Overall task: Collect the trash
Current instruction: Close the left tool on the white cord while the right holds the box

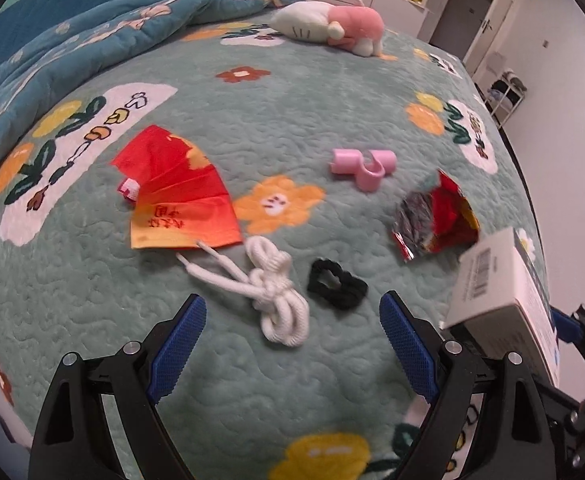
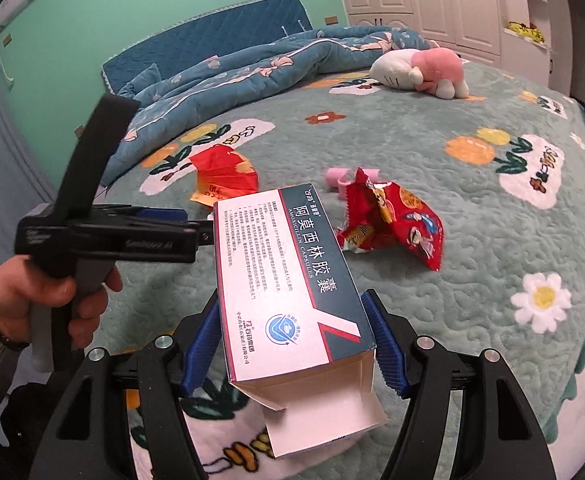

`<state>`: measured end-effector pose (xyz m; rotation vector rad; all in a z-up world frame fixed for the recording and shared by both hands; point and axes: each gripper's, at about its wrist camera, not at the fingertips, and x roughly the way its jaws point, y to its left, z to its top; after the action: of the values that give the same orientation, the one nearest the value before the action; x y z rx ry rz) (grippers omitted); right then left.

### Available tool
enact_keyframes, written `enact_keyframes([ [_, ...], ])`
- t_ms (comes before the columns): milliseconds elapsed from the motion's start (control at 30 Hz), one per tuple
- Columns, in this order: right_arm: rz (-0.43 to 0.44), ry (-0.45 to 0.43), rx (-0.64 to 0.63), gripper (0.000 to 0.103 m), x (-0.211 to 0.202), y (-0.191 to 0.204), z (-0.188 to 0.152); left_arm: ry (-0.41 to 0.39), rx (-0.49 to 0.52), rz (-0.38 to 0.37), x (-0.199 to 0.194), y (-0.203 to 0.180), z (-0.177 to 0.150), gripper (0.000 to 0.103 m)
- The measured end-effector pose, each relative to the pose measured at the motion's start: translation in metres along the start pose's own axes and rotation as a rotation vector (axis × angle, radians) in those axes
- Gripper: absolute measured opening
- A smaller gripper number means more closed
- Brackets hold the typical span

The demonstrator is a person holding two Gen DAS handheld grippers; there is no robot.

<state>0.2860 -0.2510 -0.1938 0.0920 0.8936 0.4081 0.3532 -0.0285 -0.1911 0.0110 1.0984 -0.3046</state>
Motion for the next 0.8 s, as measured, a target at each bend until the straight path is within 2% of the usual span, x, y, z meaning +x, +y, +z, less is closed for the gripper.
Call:
enact_keyframes([
  [133, 0.001, 0.002, -0.006, 0.067, 0.009, 0.005, 0.006, -0.004, -0.01, 0.0, 0.007, 0.01, 0.007, 0.088],
  [233, 0.006, 0.0, -0.008, 0.067, 0.014, 0.007, 0.01, 0.01, -0.04, -0.03, 0.013, 0.019, 0.009, 0.067],
  [300, 0.01, 0.003, -0.007, 0.068, 0.017, 0.007, 0.01, 0.019, -0.056, -0.029, 0.019, 0.024, 0.009, 0.065],
  [333, 0.01, 0.005, -0.006, 0.068, 0.019, 0.006, 0.01, 0.02, -0.061, -0.026, 0.022, 0.026, 0.009, 0.061],
  [367, 0.011, 0.007, -0.005, 0.068, 0.02, 0.006, 0.01, 0.026, -0.07, -0.03, 0.025, 0.028, 0.009, 0.052],
  [400, 0.013, 0.011, -0.003, 0.068, 0.022, 0.005, 0.01, 0.036, -0.078, -0.032, 0.028, 0.03, 0.009, 0.05],
  [800, 0.016, 0.008, 0.013, 0.068, 0.027, -0.001, 0.009, 0.082, -0.028, 0.011, 0.055, 0.026, 0.012, 0.05],
])
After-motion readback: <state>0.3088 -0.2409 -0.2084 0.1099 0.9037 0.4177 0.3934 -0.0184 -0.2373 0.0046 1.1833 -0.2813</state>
